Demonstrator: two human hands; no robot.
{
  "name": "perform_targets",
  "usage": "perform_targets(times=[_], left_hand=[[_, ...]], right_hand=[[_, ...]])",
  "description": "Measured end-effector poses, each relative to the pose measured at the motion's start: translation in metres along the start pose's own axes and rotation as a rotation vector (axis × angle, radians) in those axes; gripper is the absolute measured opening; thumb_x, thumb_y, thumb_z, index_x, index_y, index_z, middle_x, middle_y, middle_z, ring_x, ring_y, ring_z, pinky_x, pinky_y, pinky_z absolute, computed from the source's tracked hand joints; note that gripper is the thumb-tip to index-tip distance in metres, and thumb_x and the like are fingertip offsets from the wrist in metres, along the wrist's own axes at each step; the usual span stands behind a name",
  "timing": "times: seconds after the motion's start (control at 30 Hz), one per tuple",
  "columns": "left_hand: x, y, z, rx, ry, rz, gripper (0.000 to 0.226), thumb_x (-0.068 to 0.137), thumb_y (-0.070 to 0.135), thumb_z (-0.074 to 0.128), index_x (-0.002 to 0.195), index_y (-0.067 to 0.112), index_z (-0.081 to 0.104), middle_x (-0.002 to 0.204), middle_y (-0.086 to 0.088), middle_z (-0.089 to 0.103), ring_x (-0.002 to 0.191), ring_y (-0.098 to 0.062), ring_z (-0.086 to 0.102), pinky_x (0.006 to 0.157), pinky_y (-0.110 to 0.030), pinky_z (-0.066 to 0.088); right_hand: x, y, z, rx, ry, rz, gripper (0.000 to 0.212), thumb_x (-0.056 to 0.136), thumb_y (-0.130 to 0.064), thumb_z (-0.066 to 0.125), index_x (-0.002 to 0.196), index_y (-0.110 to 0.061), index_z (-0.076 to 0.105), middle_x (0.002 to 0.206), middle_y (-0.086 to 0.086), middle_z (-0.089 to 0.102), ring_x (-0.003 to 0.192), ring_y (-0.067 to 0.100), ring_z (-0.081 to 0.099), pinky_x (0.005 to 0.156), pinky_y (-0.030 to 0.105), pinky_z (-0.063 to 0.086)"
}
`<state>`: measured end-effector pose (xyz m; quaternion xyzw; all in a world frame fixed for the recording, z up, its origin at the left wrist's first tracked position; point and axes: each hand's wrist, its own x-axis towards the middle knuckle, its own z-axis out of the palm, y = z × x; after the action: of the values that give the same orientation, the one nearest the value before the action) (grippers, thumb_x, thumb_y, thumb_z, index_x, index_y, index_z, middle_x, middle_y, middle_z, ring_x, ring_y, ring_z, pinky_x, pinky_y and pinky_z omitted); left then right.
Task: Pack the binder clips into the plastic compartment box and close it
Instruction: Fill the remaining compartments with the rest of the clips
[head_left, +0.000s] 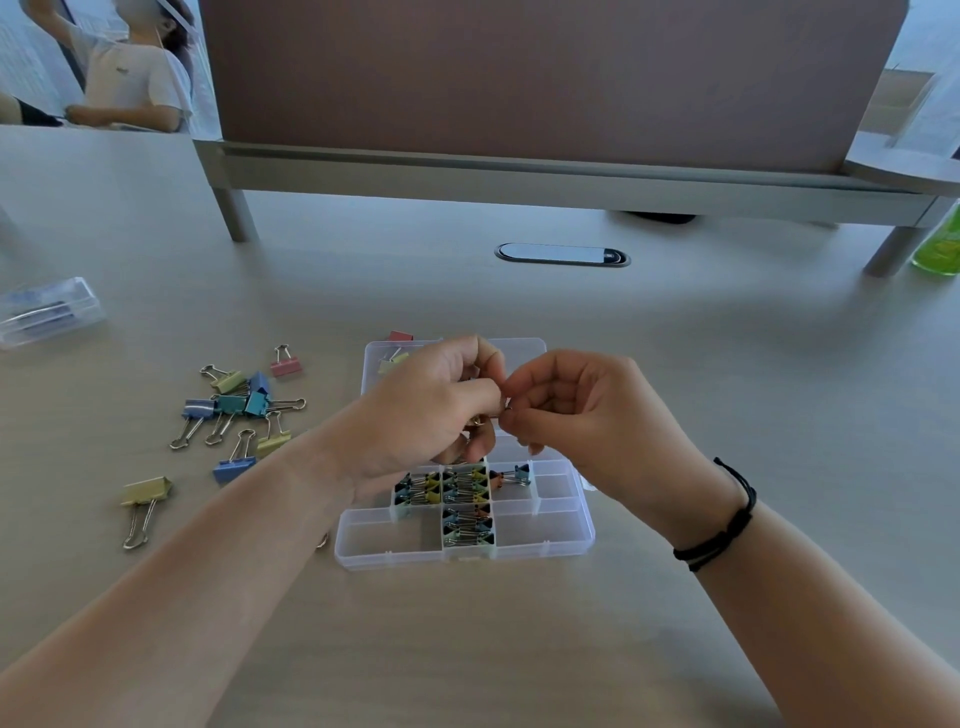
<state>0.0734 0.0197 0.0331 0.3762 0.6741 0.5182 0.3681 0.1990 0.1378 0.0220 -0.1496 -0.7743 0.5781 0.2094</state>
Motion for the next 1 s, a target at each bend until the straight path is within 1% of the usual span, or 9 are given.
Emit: perform_targets(times=[0.13,0.3,0.43,0.6,0.67,0.73,0.83,0.9,1.0], left_hand=[[-0.0004,0.0017,-0.002,-0.021,-0.018,-0.066,0.013,0.095,0.002,0.05,0.09,0.01,0.059,0.065,-0.003,0.057,0.045,-0.016,0.049,0.036,-0.02,0.024],[-0.0009,0.0028,-0.0017,-0.014,-0.055,-0.109,0.012,0.097,0.005,0.051,0.093,0.009,0.062,0.06,0.0,0.057,0.045,-0.014,0.048,0.035,-0.019,0.022],[0.0002,0.002,-0.0041,-0.013,-0.048,-0.119,0.013,0.097,0.004,0.052,0.093,0.01,0.063,0.079,-0.013,0.061,0.048,-0.014,0.048,0.033,-0.018,0.023],[0.0019,-0.0001,-0.0064,0.021,-0.048,-0.133,0.015,0.097,0.005,0.054,0.095,0.007,0.069,0.082,-0.019,0.058,0.056,-0.016,0.044,0.035,-0.017,0.024],[0.0018,-0.0007,-0.0071,0.061,-0.065,-0.113,0.013,0.096,0.008,0.059,0.097,0.003,0.071,0.072,-0.014,0.055,0.052,-0.011,0.041,0.037,-0.017,0.025],[0.0012,-0.0016,-0.0074,0.102,-0.079,-0.061,0.012,0.092,0.009,0.066,0.098,0.001,0.072,0.06,0.001,0.054,0.044,-0.003,0.042,0.038,-0.015,0.028],[0.0006,-0.0014,-0.0072,0.151,-0.066,0.03,0.01,0.087,0.006,0.071,0.096,0.0,0.073,0.054,0.012,0.058,0.041,0.003,0.047,0.043,-0.006,0.035],[-0.0005,0.0011,-0.0083,0.128,-0.05,0.034,0.011,0.087,0.004,0.071,0.096,-0.002,0.072,0.054,0.008,0.054,0.037,0.003,0.044,0.041,-0.004,0.033],[-0.0009,0.0032,-0.0106,0.071,-0.027,-0.017,0.012,0.087,0.009,0.072,0.097,0.003,0.071,0.064,-0.004,0.048,0.037,-0.002,0.037,0.038,-0.014,0.029]], right_hand=[[-0.0003,-0.0029,-0.0023,0.024,0.018,0.0,0.016,0.079,0.006,0.073,0.092,-0.002,0.068,0.076,0.019,0.069,0.06,0.019,0.062,0.065,0.028,0.057],[0.0011,-0.0021,-0.0027,0.019,0.063,0.016,0.017,0.08,0.006,0.071,0.092,-0.005,0.067,0.073,0.014,0.07,0.061,0.022,0.064,0.068,0.029,0.058],[0.0007,-0.0021,-0.0031,0.04,0.09,0.036,0.021,0.08,0.005,0.071,0.097,-0.007,0.065,0.075,0.016,0.072,0.073,0.035,0.07,0.078,0.041,0.061],[0.0006,-0.0026,-0.0012,0.075,0.096,0.072,0.023,0.082,0.007,0.068,0.098,-0.008,0.062,0.073,0.013,0.068,0.072,0.034,0.072,0.077,0.048,0.06],[0.0006,-0.0034,-0.0022,0.082,0.103,0.075,0.023,0.083,0.008,0.067,0.099,-0.008,0.061,0.074,0.013,0.067,0.071,0.034,0.072,0.076,0.05,0.06],[0.0,-0.0043,-0.0031,0.104,0.097,0.076,0.023,0.083,0.007,0.068,0.1,-0.006,0.06,0.075,0.015,0.066,0.071,0.036,0.072,0.074,0.051,0.06],[-0.0007,-0.005,-0.0024,0.154,0.088,0.082,0.023,0.083,0.003,0.071,0.102,-0.002,0.059,0.08,0.021,0.067,0.069,0.037,0.071,0.073,0.052,0.06],[-0.0006,-0.005,-0.0019,0.184,0.081,0.086,0.022,0.083,0.001,0.071,0.102,0.0,0.06,0.08,0.02,0.068,0.071,0.036,0.071,0.076,0.05,0.06],[-0.0007,-0.0061,-0.0029,0.163,0.05,0.081,0.018,0.082,0.002,0.072,0.098,0.0,0.063,0.082,0.017,0.071,0.077,0.034,0.072,0.078,0.047,0.06]])
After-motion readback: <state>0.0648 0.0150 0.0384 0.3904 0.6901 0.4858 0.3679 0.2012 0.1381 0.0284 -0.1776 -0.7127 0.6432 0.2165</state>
